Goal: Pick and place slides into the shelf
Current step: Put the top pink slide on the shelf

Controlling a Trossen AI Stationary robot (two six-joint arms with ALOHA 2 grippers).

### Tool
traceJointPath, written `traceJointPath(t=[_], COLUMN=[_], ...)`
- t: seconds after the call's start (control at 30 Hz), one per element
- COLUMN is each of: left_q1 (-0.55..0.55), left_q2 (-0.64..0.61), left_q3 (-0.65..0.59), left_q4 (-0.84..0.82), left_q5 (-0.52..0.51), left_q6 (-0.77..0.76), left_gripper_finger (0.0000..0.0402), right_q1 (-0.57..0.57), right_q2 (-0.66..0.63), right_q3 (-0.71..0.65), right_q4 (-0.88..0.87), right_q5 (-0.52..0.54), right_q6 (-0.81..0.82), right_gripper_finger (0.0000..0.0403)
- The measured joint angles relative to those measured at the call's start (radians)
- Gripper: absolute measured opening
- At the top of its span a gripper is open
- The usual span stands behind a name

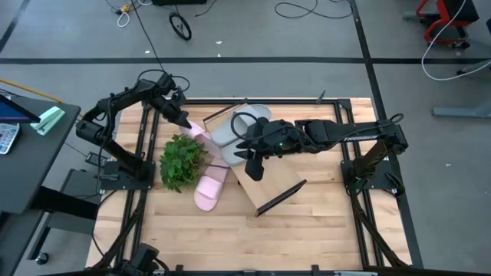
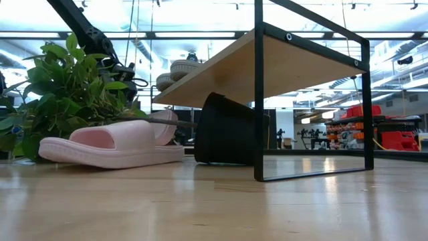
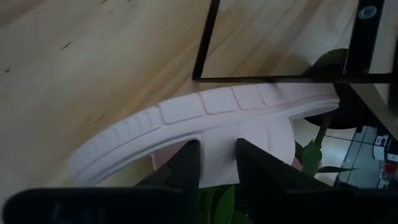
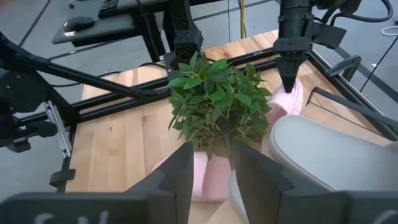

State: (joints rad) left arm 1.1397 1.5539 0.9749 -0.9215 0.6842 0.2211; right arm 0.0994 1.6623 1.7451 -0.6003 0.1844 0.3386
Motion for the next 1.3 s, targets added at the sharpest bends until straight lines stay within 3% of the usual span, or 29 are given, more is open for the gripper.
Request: traceJointPath(t=[0.3, 0.7, 1.0, 1.3], left_q1=[0.000, 0.030, 0.071, 0.071], left_q2=[0.000, -0.024, -0.155, -0.267], left_q3=[0.000, 0.000, 0.000, 0.000], left_q4=[0.002, -0.099, -0.106, -0.043], left_q5=[0.004, 0.004, -0.030, -0.156], left_q6=[0.037, 0.094, 0.190, 0.154], left_gripper_finger=[0.0010, 0.0006, 0.0006, 0.0005], right_q1=[-0.011, -0.013, -0.013, -0.013], right_q2=[0.000, 0.000, 0.000, 0.000], right_q3=[0.000, 0.000, 0.000, 0.000], right_q4=[0.000, 0.000, 0.000, 0.000], right_q5=[0.000, 0.000, 0.000, -0.001], right_q6=[0.002, 0.010, 0.010, 0.010], right_gripper_finger=[0.0104, 0.0092, 0.0091, 0.0091])
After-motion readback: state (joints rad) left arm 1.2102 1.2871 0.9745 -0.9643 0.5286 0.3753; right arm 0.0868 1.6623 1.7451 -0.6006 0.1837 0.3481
